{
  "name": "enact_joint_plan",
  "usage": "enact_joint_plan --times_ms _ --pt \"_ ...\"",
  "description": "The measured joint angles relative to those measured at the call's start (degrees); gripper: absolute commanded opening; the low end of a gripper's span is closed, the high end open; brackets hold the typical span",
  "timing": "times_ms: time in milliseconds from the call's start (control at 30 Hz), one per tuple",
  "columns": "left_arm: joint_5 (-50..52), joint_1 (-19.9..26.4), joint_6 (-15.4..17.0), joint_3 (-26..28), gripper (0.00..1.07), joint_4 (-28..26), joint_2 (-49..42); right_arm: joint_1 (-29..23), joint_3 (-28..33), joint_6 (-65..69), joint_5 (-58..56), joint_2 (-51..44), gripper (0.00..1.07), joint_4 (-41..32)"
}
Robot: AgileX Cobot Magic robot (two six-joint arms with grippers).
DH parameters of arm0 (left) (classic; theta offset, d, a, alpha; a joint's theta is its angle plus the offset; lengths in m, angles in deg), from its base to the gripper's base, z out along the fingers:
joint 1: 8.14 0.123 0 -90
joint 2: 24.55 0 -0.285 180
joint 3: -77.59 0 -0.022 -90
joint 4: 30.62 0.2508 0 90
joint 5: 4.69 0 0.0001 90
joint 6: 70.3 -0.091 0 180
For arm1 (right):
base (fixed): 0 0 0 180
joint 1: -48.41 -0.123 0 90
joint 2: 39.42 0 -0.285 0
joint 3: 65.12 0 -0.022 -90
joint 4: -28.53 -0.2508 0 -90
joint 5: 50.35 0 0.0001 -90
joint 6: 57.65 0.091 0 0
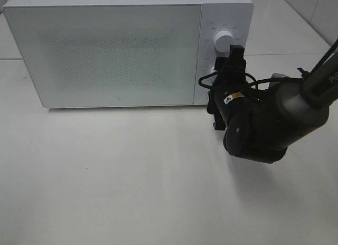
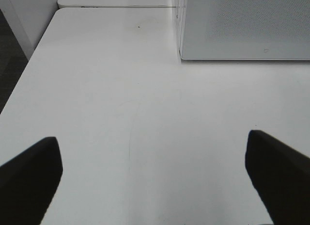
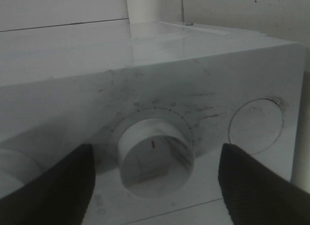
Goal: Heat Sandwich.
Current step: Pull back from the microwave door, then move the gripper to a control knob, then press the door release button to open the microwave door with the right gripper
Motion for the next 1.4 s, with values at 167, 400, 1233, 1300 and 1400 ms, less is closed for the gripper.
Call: enact_joint_plan --times_ms 167,400,1233,1300,1400 --pt "0.0 0.0 0.0 0.0 0.97 0.0 0.0 0.0 0.0 0.0 0.0 0.0 0.74 0.06" --pt "0.0 0.0 0.0 0.0 0.97 0.0 0.0 0.17 1.49 0.0 1.09 -1.72 0.74 3.15" --pt "0.0 0.0 0.0 0.0 0.97 0.0 0.0 0.17 21.08 -2.69 -2.98 -21.94 0.74 8.71" --pt "0.0 0.0 0.0 0.0 0.97 0.0 0.0 0.34 21.26 -7.16 -8.19 -24.69 0.74 9.05" --pt "0.0 0.0 0.0 0.0 0.97 0.0 0.0 0.34 21.26 -15.24 -17.3 -28.93 0.74 9.05"
